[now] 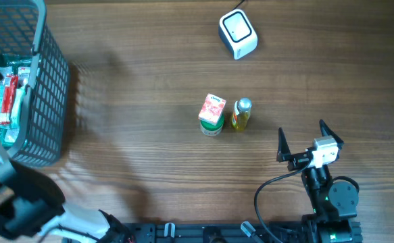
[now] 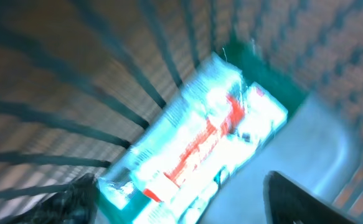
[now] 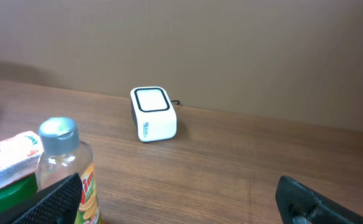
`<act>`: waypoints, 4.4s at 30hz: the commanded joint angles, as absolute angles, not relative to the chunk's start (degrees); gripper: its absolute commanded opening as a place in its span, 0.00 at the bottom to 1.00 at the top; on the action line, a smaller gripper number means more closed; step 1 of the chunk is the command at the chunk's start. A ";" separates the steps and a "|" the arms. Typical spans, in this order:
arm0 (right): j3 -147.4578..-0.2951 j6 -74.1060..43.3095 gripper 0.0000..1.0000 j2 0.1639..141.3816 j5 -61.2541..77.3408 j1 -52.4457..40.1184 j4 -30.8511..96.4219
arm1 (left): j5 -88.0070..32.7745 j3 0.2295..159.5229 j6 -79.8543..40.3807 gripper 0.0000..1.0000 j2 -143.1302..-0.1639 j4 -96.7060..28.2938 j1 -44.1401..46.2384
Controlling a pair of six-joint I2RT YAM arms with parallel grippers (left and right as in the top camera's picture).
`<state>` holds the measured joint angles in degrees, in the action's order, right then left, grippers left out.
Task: Scan the item barcode
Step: 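Reach the left gripper into the basket and grasp the green wipes pack, then lift the green wipes pack with the left gripper toward the scanner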
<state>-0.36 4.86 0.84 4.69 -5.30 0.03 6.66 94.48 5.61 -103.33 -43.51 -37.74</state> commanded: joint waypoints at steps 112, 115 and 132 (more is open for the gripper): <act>-0.30 5.63 1.00 0.43 4.78 -4.95 -0.14 | -0.38 93.86 10.48 0.04 -70.11 -37.36 -18.79; -0.30 5.65 1.00 0.43 4.78 -4.95 -0.14 | -0.40 93.86 5.50 0.04 -67.75 -43.92 -11.14; -0.30 5.63 1.00 0.45 4.78 -4.95 -0.14 | 6.59 81.93 -18.90 0.04 -91.39 -57.58 19.57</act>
